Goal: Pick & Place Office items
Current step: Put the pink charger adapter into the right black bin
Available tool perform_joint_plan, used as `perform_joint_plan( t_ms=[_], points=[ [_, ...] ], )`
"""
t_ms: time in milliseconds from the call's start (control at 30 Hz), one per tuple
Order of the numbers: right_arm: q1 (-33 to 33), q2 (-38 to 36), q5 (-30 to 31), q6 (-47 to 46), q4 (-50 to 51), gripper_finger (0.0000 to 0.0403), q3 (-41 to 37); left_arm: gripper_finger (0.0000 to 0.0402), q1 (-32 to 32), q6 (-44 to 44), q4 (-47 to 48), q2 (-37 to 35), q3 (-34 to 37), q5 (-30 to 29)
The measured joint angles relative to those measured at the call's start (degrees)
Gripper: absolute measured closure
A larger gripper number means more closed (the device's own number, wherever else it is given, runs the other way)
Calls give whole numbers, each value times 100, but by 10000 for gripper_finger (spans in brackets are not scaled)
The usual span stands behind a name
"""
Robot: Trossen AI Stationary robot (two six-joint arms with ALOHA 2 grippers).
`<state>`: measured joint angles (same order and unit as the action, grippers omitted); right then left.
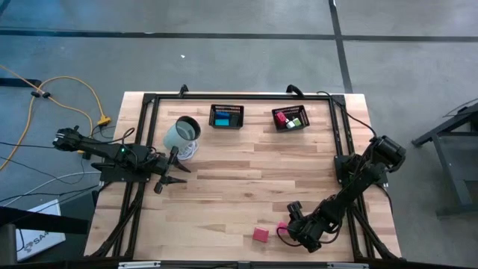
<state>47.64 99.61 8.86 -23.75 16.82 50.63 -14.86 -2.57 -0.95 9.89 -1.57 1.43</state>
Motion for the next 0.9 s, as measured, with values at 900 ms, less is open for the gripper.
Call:
perform_joint_plan(
  t_ms=[900],
  points=[
    [2, 2, -35, -9, 4, 259, 2, 221, -2, 0, 1, 0, -1, 0]
  ],
)
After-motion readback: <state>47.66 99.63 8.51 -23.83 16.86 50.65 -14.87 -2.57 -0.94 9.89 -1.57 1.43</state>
